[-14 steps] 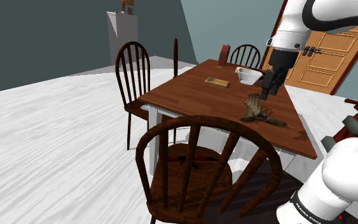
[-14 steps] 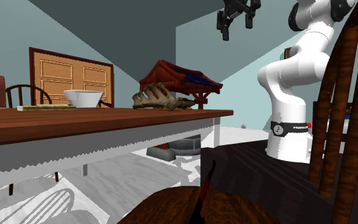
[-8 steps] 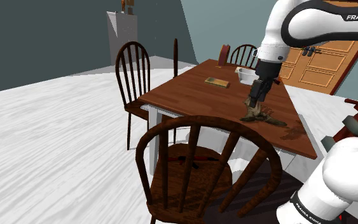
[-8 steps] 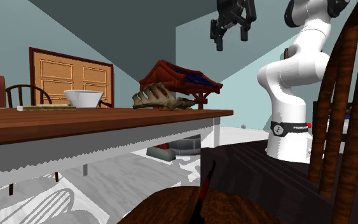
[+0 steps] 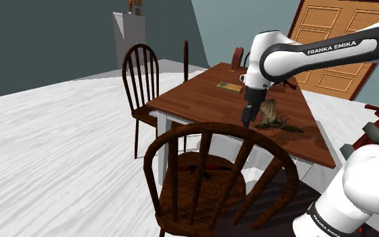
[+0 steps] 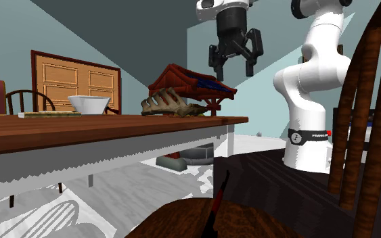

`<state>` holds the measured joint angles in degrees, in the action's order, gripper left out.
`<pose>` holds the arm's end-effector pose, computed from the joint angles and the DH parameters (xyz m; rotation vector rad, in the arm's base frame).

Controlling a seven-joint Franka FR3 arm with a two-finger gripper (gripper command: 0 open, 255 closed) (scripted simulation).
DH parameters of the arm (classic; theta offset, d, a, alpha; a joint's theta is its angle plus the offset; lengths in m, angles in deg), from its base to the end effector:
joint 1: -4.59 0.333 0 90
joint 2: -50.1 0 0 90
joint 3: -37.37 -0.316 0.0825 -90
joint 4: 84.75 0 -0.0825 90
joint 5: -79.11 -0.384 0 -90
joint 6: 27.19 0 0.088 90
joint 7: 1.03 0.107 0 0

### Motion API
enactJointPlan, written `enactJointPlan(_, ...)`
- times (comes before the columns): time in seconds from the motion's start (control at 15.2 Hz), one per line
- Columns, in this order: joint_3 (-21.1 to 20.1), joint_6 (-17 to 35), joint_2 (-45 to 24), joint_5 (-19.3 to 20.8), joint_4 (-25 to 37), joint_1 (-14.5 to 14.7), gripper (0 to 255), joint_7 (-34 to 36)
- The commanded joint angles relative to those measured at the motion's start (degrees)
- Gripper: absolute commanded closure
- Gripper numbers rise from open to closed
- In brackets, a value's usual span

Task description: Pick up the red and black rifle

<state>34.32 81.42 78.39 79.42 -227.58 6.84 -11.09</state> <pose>0.3814 0.0355 0.4501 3.0850 0.4071 -0.1641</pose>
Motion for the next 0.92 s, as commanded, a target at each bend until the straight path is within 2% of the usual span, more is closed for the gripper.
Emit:
enactJointPlan(0.0, -0.5, 3.4, -3.8, 0.4, -0.1, 0.5, 0, -1.0)
enactJointPlan(0.46, -2.2, 14.5, -18.8, 3.1, 1.9, 1.8, 0, -3.4)
enactJointPlan(0.86, -3.5, 22.2, -32.6, 7.0, 6.1, 2.8, 0, -4.1)
